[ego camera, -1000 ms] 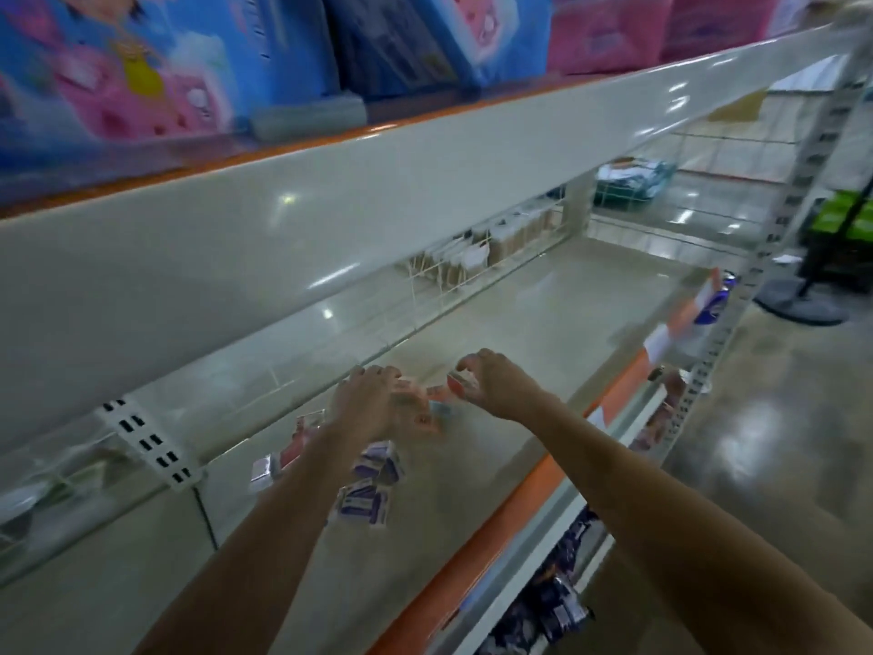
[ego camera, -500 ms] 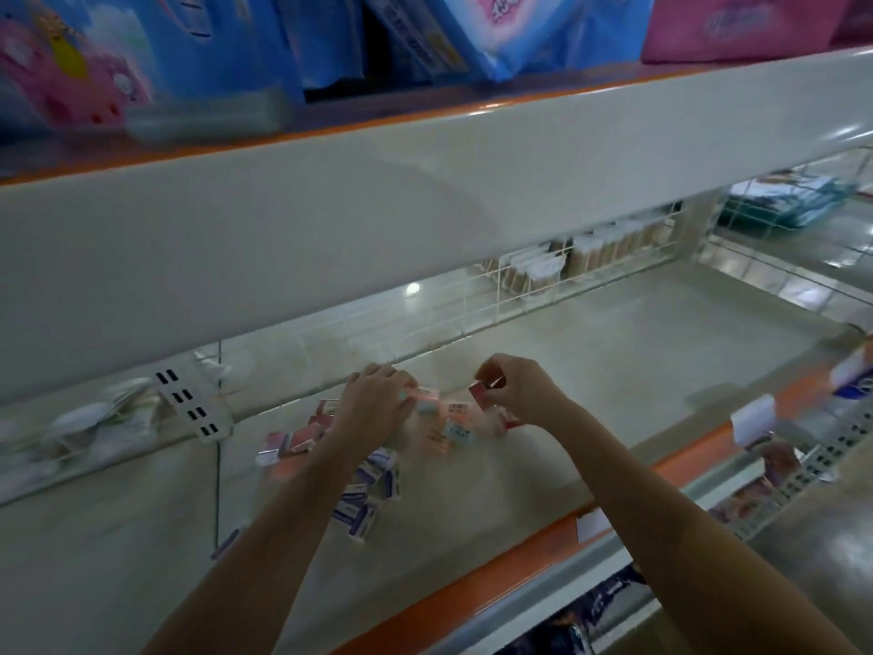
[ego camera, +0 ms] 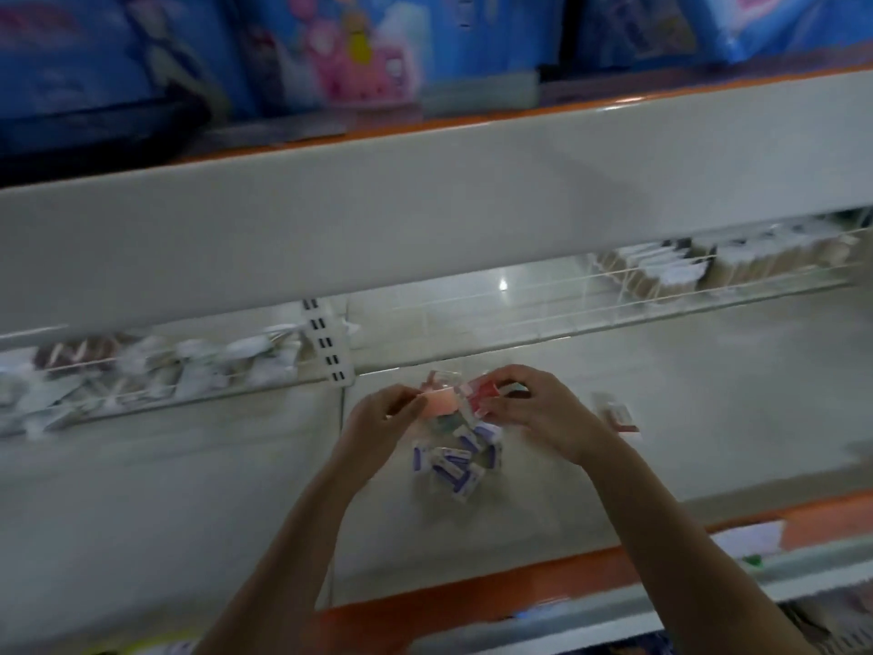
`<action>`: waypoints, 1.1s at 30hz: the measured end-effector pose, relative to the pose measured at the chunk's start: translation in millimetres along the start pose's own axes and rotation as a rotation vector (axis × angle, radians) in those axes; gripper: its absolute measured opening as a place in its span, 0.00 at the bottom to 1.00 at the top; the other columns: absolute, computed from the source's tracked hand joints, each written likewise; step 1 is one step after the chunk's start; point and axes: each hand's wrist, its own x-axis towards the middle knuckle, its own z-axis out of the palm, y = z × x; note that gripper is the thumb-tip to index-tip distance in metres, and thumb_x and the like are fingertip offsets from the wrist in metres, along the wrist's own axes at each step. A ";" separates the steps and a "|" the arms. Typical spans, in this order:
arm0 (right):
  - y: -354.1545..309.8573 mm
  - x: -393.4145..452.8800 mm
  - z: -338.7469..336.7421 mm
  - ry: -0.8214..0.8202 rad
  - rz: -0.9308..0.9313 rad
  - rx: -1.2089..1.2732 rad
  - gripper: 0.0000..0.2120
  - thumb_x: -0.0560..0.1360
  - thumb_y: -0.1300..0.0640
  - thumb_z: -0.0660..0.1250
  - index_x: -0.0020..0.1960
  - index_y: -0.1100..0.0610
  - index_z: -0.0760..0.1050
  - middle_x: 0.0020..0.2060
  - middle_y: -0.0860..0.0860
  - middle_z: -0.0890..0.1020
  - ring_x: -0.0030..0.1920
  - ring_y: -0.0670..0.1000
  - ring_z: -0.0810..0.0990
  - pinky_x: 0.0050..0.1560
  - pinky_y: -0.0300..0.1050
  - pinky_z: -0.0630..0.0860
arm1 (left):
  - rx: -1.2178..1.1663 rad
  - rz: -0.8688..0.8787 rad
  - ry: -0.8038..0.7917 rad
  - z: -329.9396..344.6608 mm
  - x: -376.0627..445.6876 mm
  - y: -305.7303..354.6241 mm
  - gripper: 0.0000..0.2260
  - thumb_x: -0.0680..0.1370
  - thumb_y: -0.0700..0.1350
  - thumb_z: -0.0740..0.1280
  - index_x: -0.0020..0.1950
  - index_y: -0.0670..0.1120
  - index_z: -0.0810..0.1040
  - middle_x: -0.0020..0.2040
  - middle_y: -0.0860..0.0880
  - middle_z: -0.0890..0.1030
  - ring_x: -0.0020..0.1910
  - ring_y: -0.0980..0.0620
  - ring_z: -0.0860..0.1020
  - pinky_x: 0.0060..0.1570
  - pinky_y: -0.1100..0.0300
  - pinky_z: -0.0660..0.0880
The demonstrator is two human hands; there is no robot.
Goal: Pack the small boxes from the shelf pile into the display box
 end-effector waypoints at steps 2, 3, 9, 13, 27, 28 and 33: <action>-3.8 5.0 31.6 -0.029 0.053 0.119 0.14 0.71 0.66 0.70 0.55 0.68 0.74 0.45 0.58 0.81 0.41 0.49 0.82 0.41 0.39 0.80 | -0.056 -0.036 0.046 -24.4 -19.7 -10.9 0.11 0.77 0.41 0.66 0.39 0.56 0.78 0.32 0.56 0.78 0.32 0.60 0.74 0.35 0.66 0.69; -6.7 7.8 49.2 -0.042 0.070 0.160 0.13 0.71 0.66 0.70 0.54 0.69 0.74 0.43 0.58 0.80 0.39 0.50 0.82 0.40 0.40 0.81 | -0.058 -0.048 0.065 -38.2 -30.1 -17.2 0.11 0.77 0.41 0.66 0.39 0.56 0.78 0.30 0.57 0.78 0.31 0.62 0.74 0.33 0.68 0.69; -15.1 14.5 167.5 -0.063 0.062 0.066 0.11 0.74 0.54 0.69 0.37 0.60 0.74 0.28 0.51 0.78 0.25 0.45 0.77 0.28 0.38 0.77 | -0.005 -0.103 0.222 -130.4 -100.5 -59.1 0.11 0.77 0.43 0.66 0.39 0.58 0.77 0.29 0.63 0.79 0.29 0.66 0.74 0.30 0.73 0.66; -21.5 8.5 257.7 -0.061 0.012 -0.003 0.15 0.73 0.49 0.69 0.33 0.58 0.75 0.23 0.49 0.77 0.23 0.46 0.76 0.23 0.37 0.72 | -0.026 -0.137 0.304 -198.6 -161.4 -88.9 0.11 0.77 0.40 0.66 0.39 0.56 0.78 0.28 0.61 0.78 0.28 0.65 0.74 0.30 0.72 0.66; -59.8 -8.8 546.6 -0.363 -0.062 -0.113 0.19 0.74 0.46 0.66 0.32 0.58 0.73 0.21 0.48 0.75 0.21 0.47 0.72 0.25 0.40 0.71 | 0.000 -0.387 0.541 -399.1 -344.2 -179.7 0.07 0.78 0.43 0.65 0.42 0.52 0.78 0.29 0.57 0.77 0.28 0.66 0.74 0.30 0.74 0.67; -61.7 -5.7 563.2 -0.375 -0.074 -0.124 0.20 0.75 0.46 0.66 0.31 0.59 0.73 0.20 0.48 0.74 0.20 0.47 0.72 0.24 0.40 0.70 | 0.011 -0.397 0.555 -410.3 -351.2 -186.6 0.08 0.78 0.43 0.65 0.41 0.53 0.78 0.29 0.56 0.77 0.28 0.66 0.74 0.31 0.73 0.66; -71.4 20.5 650.1 -0.435 -0.108 -0.090 0.22 0.75 0.47 0.66 0.28 0.59 0.72 0.17 0.48 0.73 0.18 0.46 0.70 0.22 0.35 0.67 | 0.061 -0.456 0.622 -468.8 -375.0 -235.4 0.06 0.78 0.46 0.65 0.43 0.56 0.78 0.33 0.56 0.77 0.32 0.63 0.73 0.37 0.64 0.68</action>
